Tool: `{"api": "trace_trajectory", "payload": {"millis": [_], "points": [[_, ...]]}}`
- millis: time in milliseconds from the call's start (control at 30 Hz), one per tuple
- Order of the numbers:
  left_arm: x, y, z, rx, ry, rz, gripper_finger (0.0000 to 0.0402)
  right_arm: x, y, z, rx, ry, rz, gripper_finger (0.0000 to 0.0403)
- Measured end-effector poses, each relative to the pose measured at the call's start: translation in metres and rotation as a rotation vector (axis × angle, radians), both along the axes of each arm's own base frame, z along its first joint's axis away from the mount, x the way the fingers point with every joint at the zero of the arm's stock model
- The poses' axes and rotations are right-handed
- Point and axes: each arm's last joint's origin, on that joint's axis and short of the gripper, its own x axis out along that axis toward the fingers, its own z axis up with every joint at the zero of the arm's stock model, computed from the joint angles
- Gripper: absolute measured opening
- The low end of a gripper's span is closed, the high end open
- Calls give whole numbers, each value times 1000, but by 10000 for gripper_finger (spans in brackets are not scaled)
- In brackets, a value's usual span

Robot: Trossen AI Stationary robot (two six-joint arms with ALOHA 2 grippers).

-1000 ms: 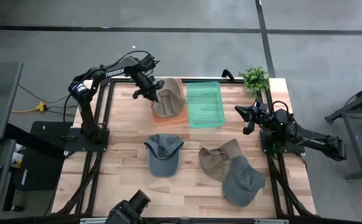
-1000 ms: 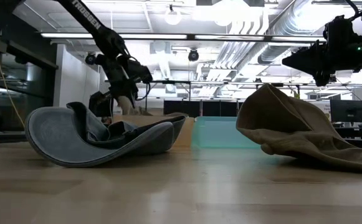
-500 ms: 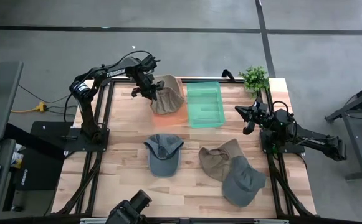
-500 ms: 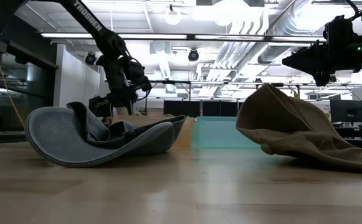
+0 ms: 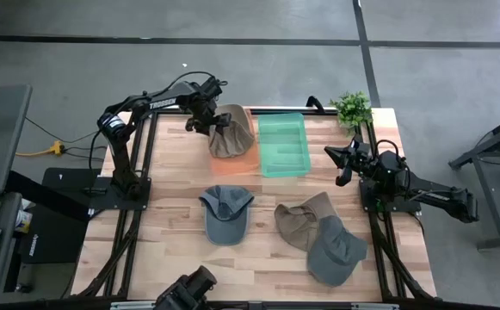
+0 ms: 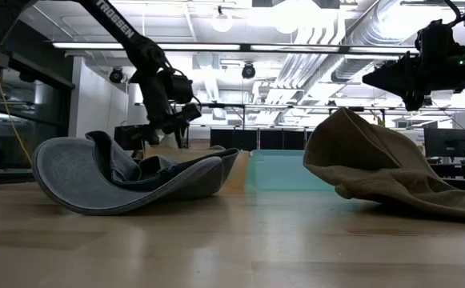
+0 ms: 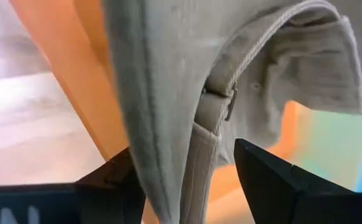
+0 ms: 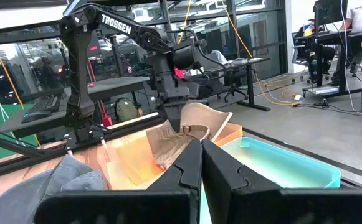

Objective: Pick & Place hat
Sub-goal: Put the left brown cap into the orange bin

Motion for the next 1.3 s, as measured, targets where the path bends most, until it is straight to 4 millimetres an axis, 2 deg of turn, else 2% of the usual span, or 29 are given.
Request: {"api": "trace_trajectory", "payload": {"millis": [133, 233, 467, 667, 900, 1033, 1133, 1233, 1300], "points": [[3, -3, 0, 77, 78, 6, 210, 0, 0, 0, 0, 0, 0, 5], [7, -1, 8, 146, 112, 16, 211, 0, 0, 0, 0, 0, 0, 5], [22, 3, 47, 266, 99, 20, 211, 0, 0, 0, 0, -1, 0, 5], [30, 0, 75, 420, 175, 50, 211, 0, 0, 0, 0, -1, 0, 5], [30, 0, 80, 495, 243, 107, 205, 0, 0, 0, 0, 0, 0, 5], [32, 3, 82, 513, 222, 136, 164, 0, 0, 0, 0, 0, 0, 5], [32, 3, 82, 499, 208, 145, 106, 0, 0, 0, 0, 0, 0, 5], [34, 3, 82, 477, 169, 135, 31, 0, 0, 0, 0, 0, 0, 5], [36, 4, 83, 478, 134, 139, 11, 0, 0, 0, 0, 0, 0, 5]]}}
